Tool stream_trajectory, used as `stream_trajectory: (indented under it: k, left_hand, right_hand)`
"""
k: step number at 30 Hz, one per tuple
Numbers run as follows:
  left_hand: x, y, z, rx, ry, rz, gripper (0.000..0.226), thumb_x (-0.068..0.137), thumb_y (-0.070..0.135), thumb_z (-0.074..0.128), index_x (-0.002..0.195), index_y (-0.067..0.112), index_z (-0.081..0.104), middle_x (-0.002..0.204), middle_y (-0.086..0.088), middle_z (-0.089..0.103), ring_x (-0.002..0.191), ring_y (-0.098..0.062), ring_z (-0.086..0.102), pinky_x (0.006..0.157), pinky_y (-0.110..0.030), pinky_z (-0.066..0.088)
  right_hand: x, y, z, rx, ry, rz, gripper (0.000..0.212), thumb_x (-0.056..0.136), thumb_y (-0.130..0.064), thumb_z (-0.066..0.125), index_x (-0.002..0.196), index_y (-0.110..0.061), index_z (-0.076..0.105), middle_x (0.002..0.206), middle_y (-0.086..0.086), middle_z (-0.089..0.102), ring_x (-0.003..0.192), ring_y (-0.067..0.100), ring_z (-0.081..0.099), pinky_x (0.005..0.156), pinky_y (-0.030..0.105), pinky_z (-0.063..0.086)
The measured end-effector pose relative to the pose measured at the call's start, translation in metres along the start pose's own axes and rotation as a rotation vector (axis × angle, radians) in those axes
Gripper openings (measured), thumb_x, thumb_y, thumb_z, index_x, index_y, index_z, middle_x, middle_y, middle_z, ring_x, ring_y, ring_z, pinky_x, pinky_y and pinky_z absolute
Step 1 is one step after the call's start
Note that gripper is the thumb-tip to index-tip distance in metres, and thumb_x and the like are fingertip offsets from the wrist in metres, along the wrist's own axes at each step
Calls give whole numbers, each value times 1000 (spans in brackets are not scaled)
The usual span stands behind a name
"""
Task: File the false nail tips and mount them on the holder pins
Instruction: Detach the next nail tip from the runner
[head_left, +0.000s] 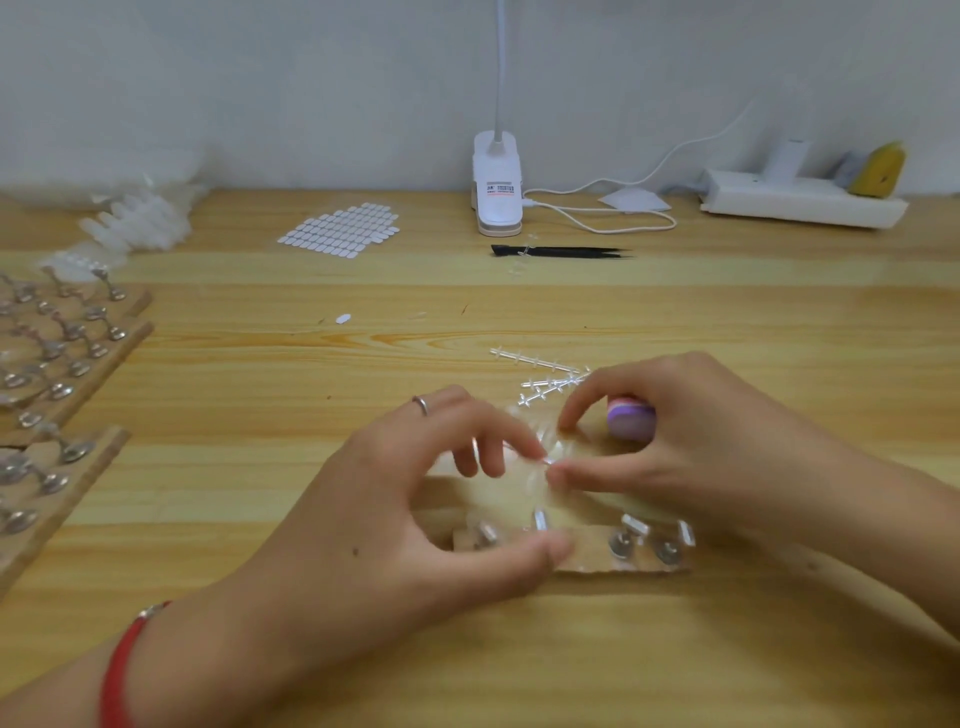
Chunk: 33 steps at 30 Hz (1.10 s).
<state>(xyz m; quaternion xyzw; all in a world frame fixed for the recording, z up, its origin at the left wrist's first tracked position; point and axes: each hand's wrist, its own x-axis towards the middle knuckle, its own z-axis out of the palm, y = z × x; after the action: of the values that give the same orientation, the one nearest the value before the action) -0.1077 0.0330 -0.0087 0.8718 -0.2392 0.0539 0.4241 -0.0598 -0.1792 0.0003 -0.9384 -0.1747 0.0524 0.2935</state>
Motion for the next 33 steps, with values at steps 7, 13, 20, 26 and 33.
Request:
stream_trajectory:
  k: [7, 13, 20, 26, 33]
  left_hand:
    - [19, -11, -14, -365, 158, -219, 30, 68, 49, 66, 96, 37, 66, 83, 14, 63, 84, -2, 60, 72, -12, 44]
    - [42, -19, -2, -354, 140, -317, 28, 68, 38, 67, 94, 30, 64, 77, 17, 61, 73, 2, 57, 63, -8, 41]
    - [53, -16, 12, -420, 136, -272, 17, 71, 43, 76, 82, 30, 75, 77, 1, 67, 62, -5, 57, 58, -22, 51]
    - [50, -17, 12, -463, 112, -228, 18, 67, 41, 72, 76, 27, 75, 73, 4, 71, 68, -2, 60, 63, -11, 45]
    - [49, -20, 7, -481, 78, -265, 20, 66, 45, 80, 75, 27, 76, 74, -5, 71, 64, -5, 58, 59, -14, 45]
  right_hand:
    - [11, 8, -8, 370, -90, 60, 23, 65, -39, 83, 73, -24, 68, 54, -9, 54, 52, 8, 44, 53, 18, 37]
    - [11, 11, -8, 687, -55, 124, 22, 67, -36, 81, 58, -23, 64, 51, -8, 44, 39, 5, 37, 39, 11, 30]
    - [12, 12, -11, 826, -136, 104, 19, 64, -38, 78, 62, -25, 64, 52, -8, 30, 42, 7, 21, 36, 13, 20]
    - [12, 11, -6, 789, -84, 102, 26, 64, -44, 77, 81, -24, 77, 54, -7, 27, 44, 8, 21, 38, 13, 21]
    - [12, 9, -4, 755, -34, 118, 33, 56, -47, 82, 79, -25, 78, 47, -7, 32, 41, 7, 25, 38, 12, 24]
